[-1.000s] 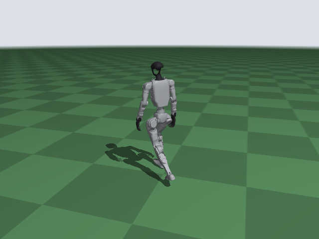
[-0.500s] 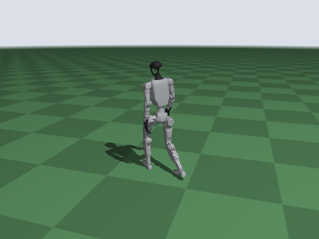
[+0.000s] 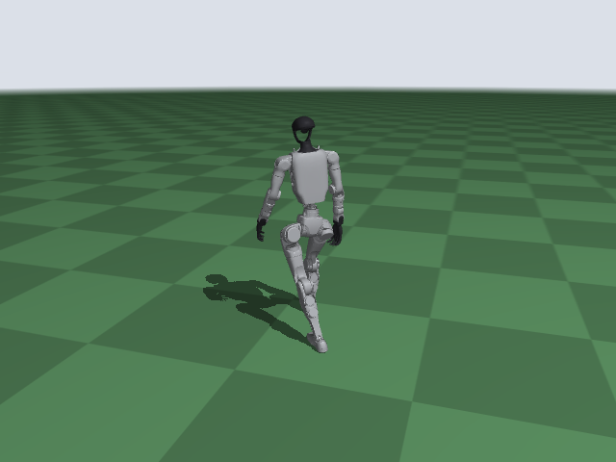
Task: Walk
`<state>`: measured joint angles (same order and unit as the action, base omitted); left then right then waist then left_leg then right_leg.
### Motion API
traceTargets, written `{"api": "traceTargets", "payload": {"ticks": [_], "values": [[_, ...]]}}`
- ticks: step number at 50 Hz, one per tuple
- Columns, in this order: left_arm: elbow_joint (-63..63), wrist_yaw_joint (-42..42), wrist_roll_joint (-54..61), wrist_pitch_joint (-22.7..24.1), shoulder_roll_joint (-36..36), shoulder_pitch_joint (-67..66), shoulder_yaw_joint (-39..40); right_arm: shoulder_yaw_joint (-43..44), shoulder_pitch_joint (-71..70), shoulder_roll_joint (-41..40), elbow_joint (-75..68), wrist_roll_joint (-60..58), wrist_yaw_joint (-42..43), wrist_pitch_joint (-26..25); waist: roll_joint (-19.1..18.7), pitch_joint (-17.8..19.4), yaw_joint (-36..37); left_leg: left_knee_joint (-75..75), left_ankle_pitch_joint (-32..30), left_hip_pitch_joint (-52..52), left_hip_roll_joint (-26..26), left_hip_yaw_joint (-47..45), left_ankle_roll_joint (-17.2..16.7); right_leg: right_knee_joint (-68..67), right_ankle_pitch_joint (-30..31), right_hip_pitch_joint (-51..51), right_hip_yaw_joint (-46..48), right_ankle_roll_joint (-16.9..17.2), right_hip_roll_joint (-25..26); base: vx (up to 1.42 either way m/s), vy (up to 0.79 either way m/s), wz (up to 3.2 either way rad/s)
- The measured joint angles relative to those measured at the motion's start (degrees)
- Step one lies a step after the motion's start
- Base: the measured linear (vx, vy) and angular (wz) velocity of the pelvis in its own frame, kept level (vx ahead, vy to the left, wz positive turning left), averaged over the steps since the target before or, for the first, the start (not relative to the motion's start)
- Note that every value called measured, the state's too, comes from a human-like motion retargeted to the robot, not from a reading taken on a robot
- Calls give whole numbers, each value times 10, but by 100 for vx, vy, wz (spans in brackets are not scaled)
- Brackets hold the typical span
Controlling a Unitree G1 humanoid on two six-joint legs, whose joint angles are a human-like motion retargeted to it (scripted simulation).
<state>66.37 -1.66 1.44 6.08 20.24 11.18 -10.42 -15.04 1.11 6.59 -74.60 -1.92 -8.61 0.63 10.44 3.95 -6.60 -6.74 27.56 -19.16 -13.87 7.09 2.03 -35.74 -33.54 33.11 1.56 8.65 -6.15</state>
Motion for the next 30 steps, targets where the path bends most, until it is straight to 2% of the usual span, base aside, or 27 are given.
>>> {"api": "traceTargets", "payload": {"ticks": [2, 5, 7, 10, 12, 14, 17, 20, 22, 25, 30], "values": [[0, 0, -2, 1, -3, -5, 5, 5, 3, -3, -7, -7, 2, -2, -7, -7, 3, -40, 9, -6, 8, 9, -10, 3, 25, -9, -3, -4, 15, 91, -7, 17], [9, -1, -6, -1, -19, -31, 13, 9, 11, -5, -13, -15, 9, -5, -12, -13, 16, -144, -3, -5, 10, 19, -31, -63, 58, -23, -18, -20, 36, 92, -9, 14], [25, -10, -18, -7, -33, -48, 17, 15, 4, 0, -16, -21, 13, -8, -49, 4, 13, -339, 3, 41, 43, 25, -68, -83, 64, -67, 6, -43, 75, 87, -10, 40], [42, -27, -50, -14, -55, -77, 9, 17, -6, 10, -4, -22, 17, -9, -106, 7, 27, -577, -66, 141, 95, 21, -124, -79, 59, -106, 32, -80, 140, 80, -8, 5], [47, -39, -71, -19, -66, -93, -2, 18, -19, 18, 10, -24, 22, -7, -120, 4, 44, -663, -70, 207, 124, 4, -117, -62, 47, -135, 32, -94, 160, 81, -7, -17], [49, -49, -86, -23, -76, -111, -10, 17, -33, 25, 23, -26, 31, -4, -119, 5, 61, -708, -34, 266, 148, -18, -90, -49, 29, -169, 25, -101, 166, 80, -5, -20], [47, -63, -97, -27, -85, -125, -14, 21, -69, 35, 45, -24, 40, -2, -110, 8, 88, -696, 23, 353, 175, -51, -50, 14, 23, -235, 7, -102, 167, 80, -1, -29], [49, -67, -93, -27, -95, -143, -16, 20, -96, 43, 73, -14, 48, 3, -91, 7, 108, -604, 62, 416, 182, -82, -28, 54, 7, -294, -16, -98, 155, 81, 4, -35], [57, -67, -90, -27, -101, -151, -19, 15, -111, 49, 92, -9, 50, 8, -74, 2, 115, -503, 63, 444, 168, -96, -26, 68, -7, -323, -29, -95, 137, 81, 7, -25], [70, -66, -89, -26, -109, -156, -22, 2, -130, 57, 114, -11, 50, 15, -44, -12, 114, -311, 31, 461, 126, -104, -35, 72, -31, -350, -37, -88, 96, 81, 7, -4], [79, -59, -87, -28, -121, -167, -20, -12, -124, 55, 127, -24, 46, 20, -27, -35, 111, -254, 10, 498, 91, -102, -37, -13, -60, -362, -51, -71, 74, 80, 9, 4]]}}
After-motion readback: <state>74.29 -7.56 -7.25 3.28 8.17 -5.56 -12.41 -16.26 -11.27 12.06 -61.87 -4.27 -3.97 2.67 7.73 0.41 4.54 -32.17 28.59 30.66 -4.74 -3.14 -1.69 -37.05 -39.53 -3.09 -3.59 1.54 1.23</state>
